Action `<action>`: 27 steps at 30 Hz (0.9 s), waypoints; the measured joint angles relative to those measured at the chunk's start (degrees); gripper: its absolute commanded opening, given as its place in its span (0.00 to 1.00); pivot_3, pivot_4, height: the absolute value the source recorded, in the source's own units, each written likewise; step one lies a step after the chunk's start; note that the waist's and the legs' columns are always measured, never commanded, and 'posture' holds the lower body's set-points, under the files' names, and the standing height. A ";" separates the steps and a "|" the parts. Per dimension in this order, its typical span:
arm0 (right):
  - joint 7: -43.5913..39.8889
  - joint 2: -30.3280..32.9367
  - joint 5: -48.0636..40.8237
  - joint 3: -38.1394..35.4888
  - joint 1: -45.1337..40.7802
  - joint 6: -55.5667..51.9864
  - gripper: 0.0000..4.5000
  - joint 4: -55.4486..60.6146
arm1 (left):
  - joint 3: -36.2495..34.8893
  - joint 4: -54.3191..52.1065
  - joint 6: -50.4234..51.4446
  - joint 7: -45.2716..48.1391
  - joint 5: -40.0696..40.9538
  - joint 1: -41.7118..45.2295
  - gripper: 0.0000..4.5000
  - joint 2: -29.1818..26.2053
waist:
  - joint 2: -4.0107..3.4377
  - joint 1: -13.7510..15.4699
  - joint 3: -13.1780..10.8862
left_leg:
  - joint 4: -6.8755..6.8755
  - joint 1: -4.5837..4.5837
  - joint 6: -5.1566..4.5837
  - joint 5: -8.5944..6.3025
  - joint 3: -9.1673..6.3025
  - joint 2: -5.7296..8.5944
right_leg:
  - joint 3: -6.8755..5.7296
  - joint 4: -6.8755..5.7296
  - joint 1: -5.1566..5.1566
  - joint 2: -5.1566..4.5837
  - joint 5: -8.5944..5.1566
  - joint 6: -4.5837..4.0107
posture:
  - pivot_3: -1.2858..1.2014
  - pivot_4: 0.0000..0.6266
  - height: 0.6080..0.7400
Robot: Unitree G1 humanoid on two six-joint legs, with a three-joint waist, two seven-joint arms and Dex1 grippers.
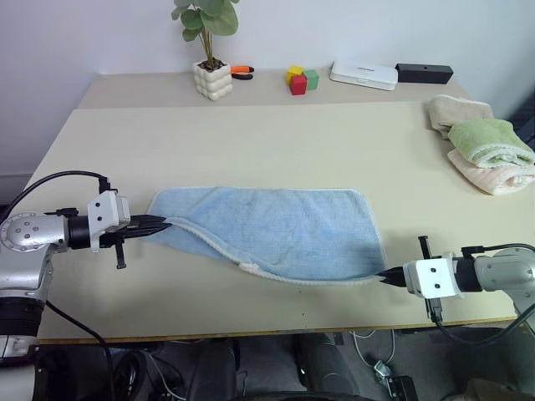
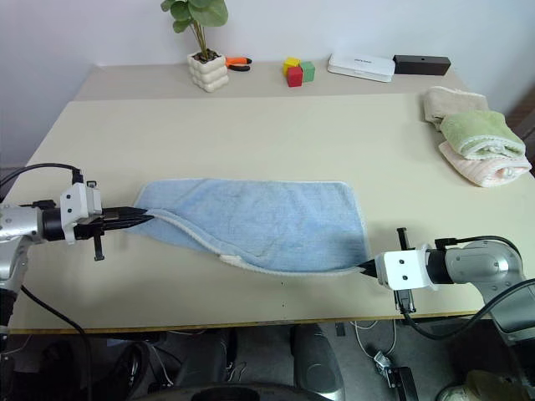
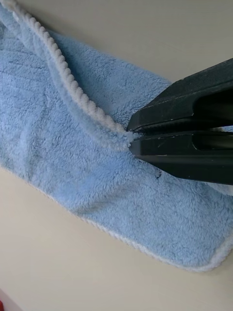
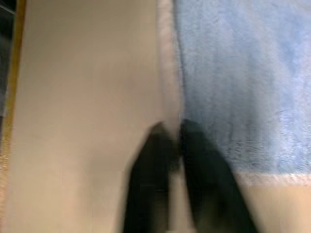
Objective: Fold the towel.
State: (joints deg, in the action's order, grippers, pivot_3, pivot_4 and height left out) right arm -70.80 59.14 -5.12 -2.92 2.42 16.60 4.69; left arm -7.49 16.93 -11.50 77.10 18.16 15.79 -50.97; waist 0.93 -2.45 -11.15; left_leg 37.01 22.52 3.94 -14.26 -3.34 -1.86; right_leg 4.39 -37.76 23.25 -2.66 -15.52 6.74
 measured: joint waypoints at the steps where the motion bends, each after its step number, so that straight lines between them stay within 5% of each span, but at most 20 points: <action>1: -0.63 0.15 -0.85 0.00 0.04 -0.34 0.01 0.06 | 0.00 -0.32 0.03 0.08 0.00 -0.37 0.00 -0.01 | 0.00 -0.01 0.00 | 0.00 -0.01 0.00 0.00 0.01 0.00 | 0.01 0.00 -0.02 -0.01 0.00 0.00 | 0.52 0.24 1.00; 11: -7.01 2.75 -11.50 -2.43 -1.16 -9.34 0.01 0.10 | -0.16 -1.10 1.06 0.99 0.04 -2.49 0.00 -0.48 | 0.00 0.02 0.00 | 0.00 -0.04 -0.03 -0.02 0.00 0.00 | 0.00 0.03 -0.06 -0.01 -0.01 -0.01 | 0.52 0.24 1.00; 27: -4.67 -6.38 -4.71 4.15 -28.17 -5.37 0.01 -23.32 | 0.71 16.69 -3.03 -1.60 -2.97 12.48 0.00 3.23 | -0.03 -0.09 -0.02 | -0.01 -0.02 -0.05 -0.03 0.00 0.01 | -0.01 0.04 -0.03 0.00 0.01 0.03 | 0.52 0.24 1.00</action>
State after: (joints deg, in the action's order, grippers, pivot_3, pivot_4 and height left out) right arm -75.47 52.77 -9.83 1.24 -25.75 11.23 -18.63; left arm -6.78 33.61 -14.53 75.51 15.19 28.26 -47.74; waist 0.90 -2.54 -11.17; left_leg 37.00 22.50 3.89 -14.29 -3.34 -1.85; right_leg 4.38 -37.72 23.22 -2.66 -15.51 6.76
